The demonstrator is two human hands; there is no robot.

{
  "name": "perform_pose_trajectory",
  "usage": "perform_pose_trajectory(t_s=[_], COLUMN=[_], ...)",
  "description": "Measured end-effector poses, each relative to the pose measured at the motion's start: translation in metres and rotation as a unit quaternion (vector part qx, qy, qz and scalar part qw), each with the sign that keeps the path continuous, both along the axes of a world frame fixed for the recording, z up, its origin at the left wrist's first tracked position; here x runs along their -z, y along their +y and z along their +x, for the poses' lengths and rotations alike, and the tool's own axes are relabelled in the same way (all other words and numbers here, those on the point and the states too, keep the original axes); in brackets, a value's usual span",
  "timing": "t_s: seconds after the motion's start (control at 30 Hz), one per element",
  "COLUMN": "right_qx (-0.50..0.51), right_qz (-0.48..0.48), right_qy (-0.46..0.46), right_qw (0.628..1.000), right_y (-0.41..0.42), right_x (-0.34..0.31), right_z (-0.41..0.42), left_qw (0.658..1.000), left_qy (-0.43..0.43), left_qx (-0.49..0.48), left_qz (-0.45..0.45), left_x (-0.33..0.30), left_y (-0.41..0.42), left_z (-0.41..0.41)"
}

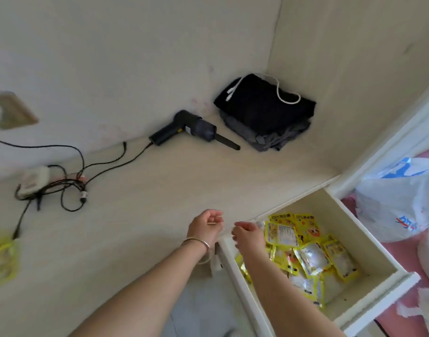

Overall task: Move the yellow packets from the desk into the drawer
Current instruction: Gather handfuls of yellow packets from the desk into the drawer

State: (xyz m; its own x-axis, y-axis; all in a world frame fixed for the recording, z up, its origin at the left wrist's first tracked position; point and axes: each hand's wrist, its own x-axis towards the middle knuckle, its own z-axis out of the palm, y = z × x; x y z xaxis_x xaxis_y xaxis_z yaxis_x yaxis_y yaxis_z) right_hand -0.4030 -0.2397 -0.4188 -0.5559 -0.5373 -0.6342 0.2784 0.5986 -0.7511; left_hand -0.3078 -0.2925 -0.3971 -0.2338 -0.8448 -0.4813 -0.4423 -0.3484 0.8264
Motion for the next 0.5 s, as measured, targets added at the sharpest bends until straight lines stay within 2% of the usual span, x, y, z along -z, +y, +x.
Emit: perform_pose_trajectory(t_s=[0.2,0.5], right_qx=[-0.189,-0.354], right_qz=[-0.009,-0.02], right_qy=[0.009,0.005], right_qw=[0.982,0.935], right_y=[-0.046,-0.063], right_x=[-0.036,-0.041], right_z=[0.116,0.344], left_qw=[0.99,0.951], left_qy=[-0.026,-0.067], left_qx=[-0.116,-0.286], left_qz=[-0.076,-0.092], left_x=[-0.033,-0.035], left_y=[-0.025,0.003], left_z=[0.155,0.411])
